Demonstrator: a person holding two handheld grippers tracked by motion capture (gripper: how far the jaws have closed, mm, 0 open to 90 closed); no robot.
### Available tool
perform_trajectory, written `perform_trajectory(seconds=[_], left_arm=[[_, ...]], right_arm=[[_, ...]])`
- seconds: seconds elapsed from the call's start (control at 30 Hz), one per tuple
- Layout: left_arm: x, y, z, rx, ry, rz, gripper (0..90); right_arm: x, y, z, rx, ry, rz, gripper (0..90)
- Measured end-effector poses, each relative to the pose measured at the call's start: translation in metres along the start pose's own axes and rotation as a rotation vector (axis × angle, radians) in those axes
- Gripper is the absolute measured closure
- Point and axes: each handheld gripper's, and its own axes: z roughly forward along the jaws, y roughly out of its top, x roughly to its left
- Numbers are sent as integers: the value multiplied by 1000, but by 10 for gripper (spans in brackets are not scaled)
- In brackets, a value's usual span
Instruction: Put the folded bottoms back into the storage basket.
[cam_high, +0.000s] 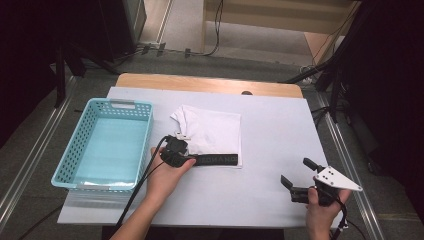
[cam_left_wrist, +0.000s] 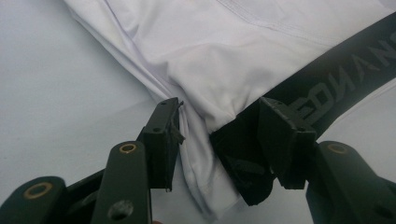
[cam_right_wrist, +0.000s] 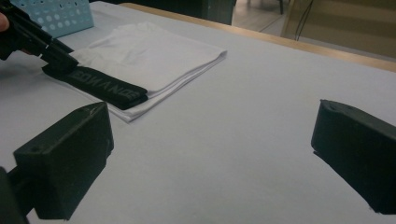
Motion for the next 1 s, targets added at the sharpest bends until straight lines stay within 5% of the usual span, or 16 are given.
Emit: perform_trajectory(seconds=[0.6, 1.0], left_arm=[[0, -1, 0, 2, -56, 7, 678], [0, -2, 1, -7, -61, 16, 701]], right_arm=[[-4, 53, 52, 5, 130, -24, 0], [-14, 80, 87, 51, 200, -46, 0]])
